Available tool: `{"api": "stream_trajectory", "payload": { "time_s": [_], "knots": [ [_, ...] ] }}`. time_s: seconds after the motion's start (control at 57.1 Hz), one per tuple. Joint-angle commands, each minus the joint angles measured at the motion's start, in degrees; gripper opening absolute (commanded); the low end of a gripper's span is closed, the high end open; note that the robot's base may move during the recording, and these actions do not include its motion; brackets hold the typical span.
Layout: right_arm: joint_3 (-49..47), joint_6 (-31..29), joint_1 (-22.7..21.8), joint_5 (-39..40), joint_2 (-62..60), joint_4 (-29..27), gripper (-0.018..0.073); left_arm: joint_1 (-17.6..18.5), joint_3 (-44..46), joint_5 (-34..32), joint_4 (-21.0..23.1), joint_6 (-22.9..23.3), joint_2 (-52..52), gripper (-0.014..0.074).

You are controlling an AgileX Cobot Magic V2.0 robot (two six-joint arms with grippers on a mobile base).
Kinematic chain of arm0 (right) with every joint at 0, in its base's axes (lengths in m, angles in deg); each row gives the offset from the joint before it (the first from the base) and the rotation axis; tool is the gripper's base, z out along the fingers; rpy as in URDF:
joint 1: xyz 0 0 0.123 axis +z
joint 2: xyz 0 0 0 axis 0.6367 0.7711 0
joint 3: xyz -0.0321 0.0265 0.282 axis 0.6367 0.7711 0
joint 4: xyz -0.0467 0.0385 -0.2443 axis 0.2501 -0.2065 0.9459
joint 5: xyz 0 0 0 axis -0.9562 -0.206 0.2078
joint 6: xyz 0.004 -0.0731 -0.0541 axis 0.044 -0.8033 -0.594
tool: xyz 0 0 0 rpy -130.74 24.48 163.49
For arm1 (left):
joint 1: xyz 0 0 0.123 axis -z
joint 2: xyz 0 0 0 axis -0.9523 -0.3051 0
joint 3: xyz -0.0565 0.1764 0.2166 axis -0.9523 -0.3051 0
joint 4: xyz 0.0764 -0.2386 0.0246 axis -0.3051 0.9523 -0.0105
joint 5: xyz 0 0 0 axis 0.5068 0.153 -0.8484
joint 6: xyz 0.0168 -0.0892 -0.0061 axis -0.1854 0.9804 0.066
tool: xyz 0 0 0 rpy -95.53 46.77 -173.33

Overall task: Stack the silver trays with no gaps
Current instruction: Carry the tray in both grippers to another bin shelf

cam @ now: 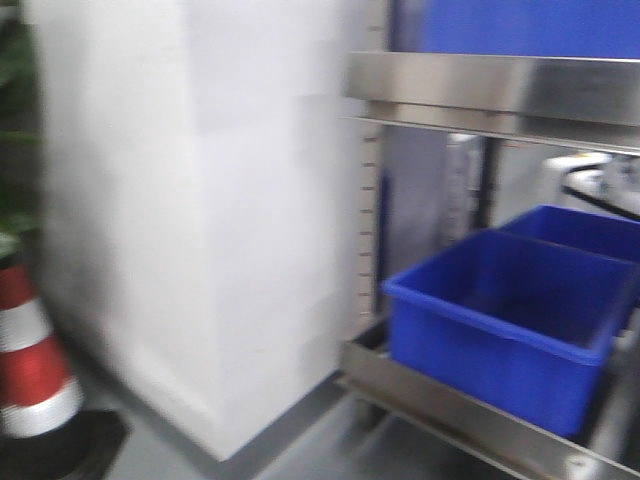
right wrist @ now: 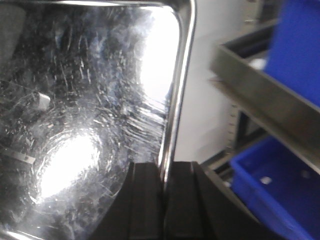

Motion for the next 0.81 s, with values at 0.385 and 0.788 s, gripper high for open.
{"api": "stream_trajectory", "payload": {
  "time_s": [0.385, 0.788],
  "knots": [
    [-0.8, -0.9, -0.5, 1.9, -0.8, 2.2, -0.0079, 0.1, 0.4, -1.0, -2.3, -0.6, 1.0, -0.0009],
    [-0.8, -0.9, -0.5, 1.9, -0.8, 2.2, -0.0079, 0.1, 0.4, -1.0, -2.3, -0.6, 1.0, -0.0009]
  ]
}}
